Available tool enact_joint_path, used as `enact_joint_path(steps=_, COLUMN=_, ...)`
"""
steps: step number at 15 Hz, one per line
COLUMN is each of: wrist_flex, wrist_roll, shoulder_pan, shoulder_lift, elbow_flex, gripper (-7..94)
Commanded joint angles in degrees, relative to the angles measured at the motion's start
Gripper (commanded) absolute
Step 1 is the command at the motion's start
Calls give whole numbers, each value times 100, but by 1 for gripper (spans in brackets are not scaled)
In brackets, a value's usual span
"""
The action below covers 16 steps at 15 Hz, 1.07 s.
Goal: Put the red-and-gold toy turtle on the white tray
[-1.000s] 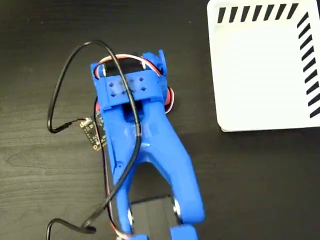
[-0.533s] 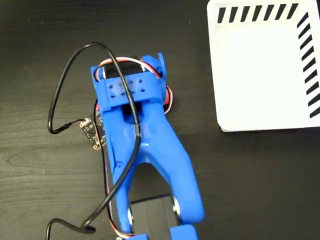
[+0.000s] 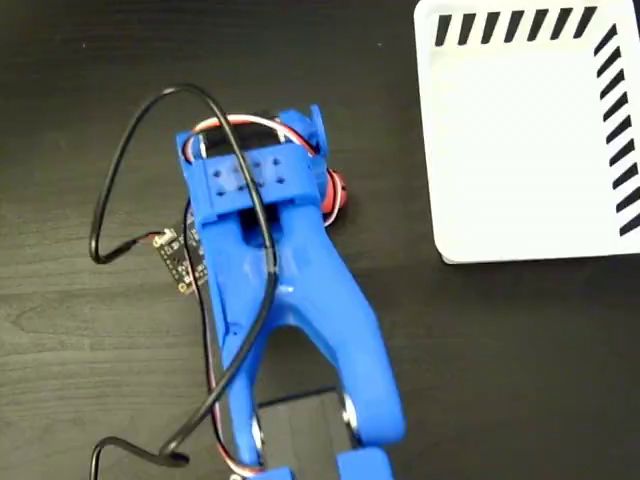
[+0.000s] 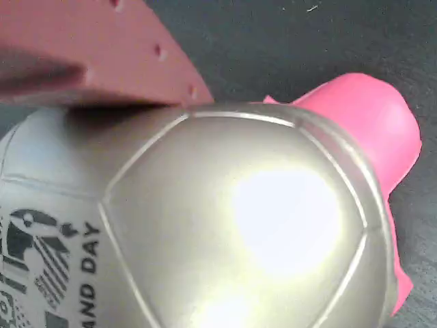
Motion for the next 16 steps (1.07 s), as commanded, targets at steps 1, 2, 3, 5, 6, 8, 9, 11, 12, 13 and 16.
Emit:
enact_joint_path(steps=1, wrist_flex=510, wrist_roll=105, shoulder_pan=-114, shoulder_lift=422, elbow_flex=-598, gripper=0)
enact_joint_path(steps=2, wrist_flex=721, wrist_roll=176, shoulder_pan=-185, shoulder_lift=589, elbow_flex=-853, gripper=0)
enact_joint_path(steps=3, wrist_flex=1020, wrist_roll=229, shoulder_pan=-255, shoulder_lift=782, elbow_flex=-1160, gripper=0)
enact_joint_path(steps=5, wrist_flex=1688, wrist_roll=255, shoulder_pan=-360, shoulder_lift=1169, elbow_flex=-1758, gripper=0)
enact_joint_path(steps=6, wrist_flex=1925, wrist_roll=272, shoulder_pan=-396, shoulder_lift=1301, elbow_flex=-1978, gripper=0)
enact_joint_path(steps=8, wrist_flex=2109, wrist_roll=334, shoulder_pan=-431, shoulder_lift=1459, elbow_flex=-2118, gripper=0)
enact_joint_path(steps=9, wrist_flex=2109, wrist_roll=334, shoulder_pan=-431, shoulder_lift=1512, elbow_flex=-2074, gripper=0)
enact_joint_path(steps=11, wrist_flex=2109, wrist_roll=369, shoulder_pan=-378, shoulder_lift=1564, elbow_flex=-2030, gripper=0)
enact_joint_path(steps=12, wrist_flex=2118, wrist_roll=404, shoulder_pan=-264, shoulder_lift=1617, elbow_flex=-2065, gripper=0)
enact_joint_path(steps=13, wrist_flex=2162, wrist_roll=431, shoulder_pan=-26, shoulder_lift=1723, elbow_flex=-2215, gripper=0)
enact_joint_path(steps=16, wrist_flex=2320, wrist_roll=264, shoulder_pan=1143, shoulder_lift=1731, elbow_flex=-3067, gripper=0)
